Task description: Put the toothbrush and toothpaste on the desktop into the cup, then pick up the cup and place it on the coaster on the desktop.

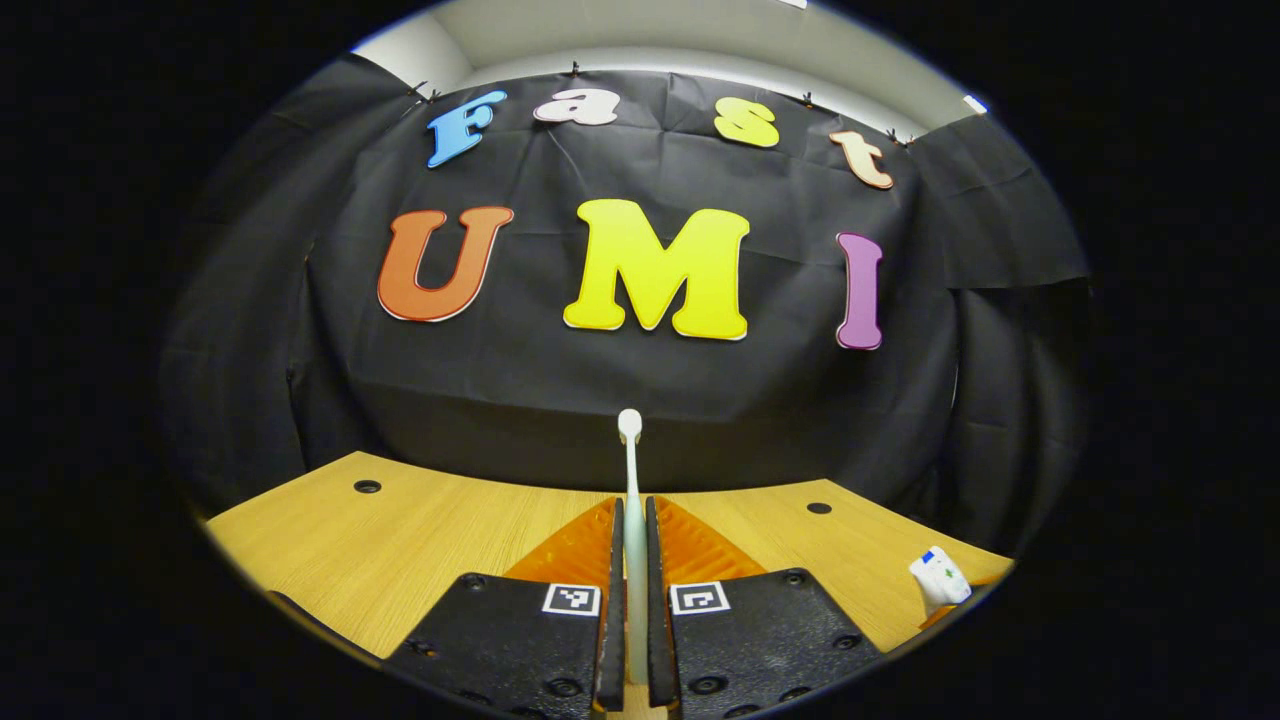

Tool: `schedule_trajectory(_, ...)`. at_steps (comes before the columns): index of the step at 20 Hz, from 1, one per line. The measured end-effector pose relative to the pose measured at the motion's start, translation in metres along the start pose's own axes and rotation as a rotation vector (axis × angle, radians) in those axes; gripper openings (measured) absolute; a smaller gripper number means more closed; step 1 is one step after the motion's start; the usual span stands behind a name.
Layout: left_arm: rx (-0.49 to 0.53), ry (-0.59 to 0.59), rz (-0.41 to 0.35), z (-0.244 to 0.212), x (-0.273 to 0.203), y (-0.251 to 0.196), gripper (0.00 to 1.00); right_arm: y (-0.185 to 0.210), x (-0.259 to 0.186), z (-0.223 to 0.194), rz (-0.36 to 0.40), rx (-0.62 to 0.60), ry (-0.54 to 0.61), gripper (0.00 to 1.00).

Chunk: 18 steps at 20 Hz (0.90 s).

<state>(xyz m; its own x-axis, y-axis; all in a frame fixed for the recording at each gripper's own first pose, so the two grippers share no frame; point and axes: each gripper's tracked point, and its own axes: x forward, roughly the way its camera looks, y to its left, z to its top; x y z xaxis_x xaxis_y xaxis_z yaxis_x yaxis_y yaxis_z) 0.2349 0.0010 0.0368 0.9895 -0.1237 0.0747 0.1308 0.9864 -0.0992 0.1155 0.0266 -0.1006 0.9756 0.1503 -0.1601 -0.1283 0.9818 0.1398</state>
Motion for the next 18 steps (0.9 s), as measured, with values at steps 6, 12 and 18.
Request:
schedule_trajectory(6, -0.015, 0.031, -0.013, -0.018, 0.039, 0.001, 0.12, -0.001, 0.000, 0.000, 0.023, -0.043, -0.058, 0.29)
schedule_trajectory(12, -0.016, 0.036, -0.006, -0.027, 0.052, 0.006, 0.13, -0.006, 0.008, -0.014, 0.032, -0.028, -0.025, 0.28)
schedule_trajectory(18, -0.011, 0.091, 0.005, -0.042, 0.050, 0.006, 0.14, -0.009, 0.015, -0.019, 0.020, -0.022, -0.005, 0.29)
